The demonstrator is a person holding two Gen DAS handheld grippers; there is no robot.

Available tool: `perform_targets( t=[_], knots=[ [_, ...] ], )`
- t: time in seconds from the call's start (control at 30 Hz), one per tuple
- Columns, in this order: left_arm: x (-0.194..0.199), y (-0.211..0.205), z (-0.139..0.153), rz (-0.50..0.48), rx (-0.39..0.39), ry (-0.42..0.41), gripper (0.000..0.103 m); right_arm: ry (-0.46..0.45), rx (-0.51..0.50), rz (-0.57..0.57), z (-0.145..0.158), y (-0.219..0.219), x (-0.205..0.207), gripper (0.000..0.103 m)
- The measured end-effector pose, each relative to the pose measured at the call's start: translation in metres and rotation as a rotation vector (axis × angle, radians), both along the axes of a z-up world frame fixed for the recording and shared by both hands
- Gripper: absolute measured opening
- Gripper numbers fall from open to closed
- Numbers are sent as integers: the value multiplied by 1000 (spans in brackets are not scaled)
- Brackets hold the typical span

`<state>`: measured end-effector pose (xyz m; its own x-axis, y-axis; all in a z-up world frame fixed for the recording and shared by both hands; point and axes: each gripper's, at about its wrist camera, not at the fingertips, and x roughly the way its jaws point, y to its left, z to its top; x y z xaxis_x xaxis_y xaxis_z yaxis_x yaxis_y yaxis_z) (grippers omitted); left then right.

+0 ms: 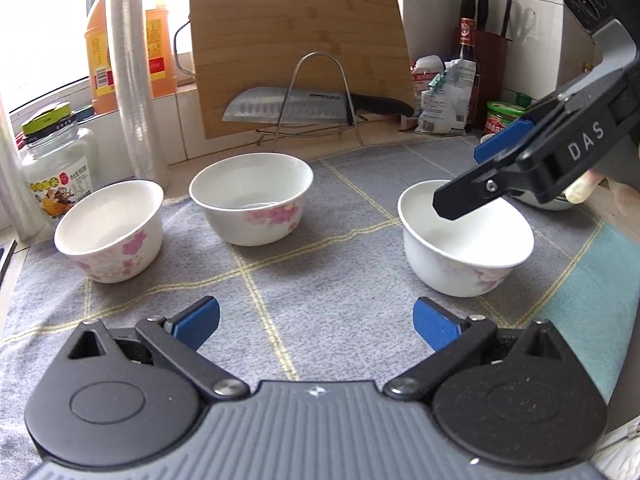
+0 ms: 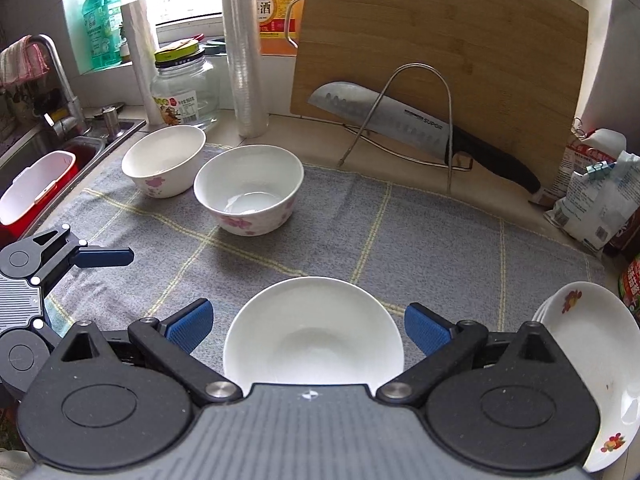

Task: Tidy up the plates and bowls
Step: 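Lift the white bowl with the right gripper toward the pink-flower bowl, then lower the held bowl into the pink-flower bowl with the right gripper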

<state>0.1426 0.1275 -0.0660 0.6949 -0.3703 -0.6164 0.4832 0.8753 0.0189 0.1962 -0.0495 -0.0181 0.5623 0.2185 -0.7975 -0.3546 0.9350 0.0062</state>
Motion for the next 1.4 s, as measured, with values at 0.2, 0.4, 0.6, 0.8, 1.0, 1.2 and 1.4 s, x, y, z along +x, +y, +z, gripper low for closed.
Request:
perform_targets(
  t=[0.2,0.4,0.6,0.8,1.0,1.2,1.4],
  knots=[
    [0,15,2,55,8,-8,102,-15,-36,32,0,17,4,103],
    [5,24,1,99,2,-7,102,-32,-73,73,-1,31,13,103],
    [14,23,-1,133,-5,-15,102,-37,-100,122,-2,39,26,103],
    [29,14,-3,152,10,-24,102,-45,-118,162,-5,45,42,103],
    [45,5,-6,147,24,-29,102,-43,-121,198,-8,52,57,103],
    [58,-2,-8,136,30,-17,102,-27,-122,230,-16,59,71,103],
    [71,-8,-10,133,34,-12,102,-8,-109,242,-22,62,84,103]
  ],
)
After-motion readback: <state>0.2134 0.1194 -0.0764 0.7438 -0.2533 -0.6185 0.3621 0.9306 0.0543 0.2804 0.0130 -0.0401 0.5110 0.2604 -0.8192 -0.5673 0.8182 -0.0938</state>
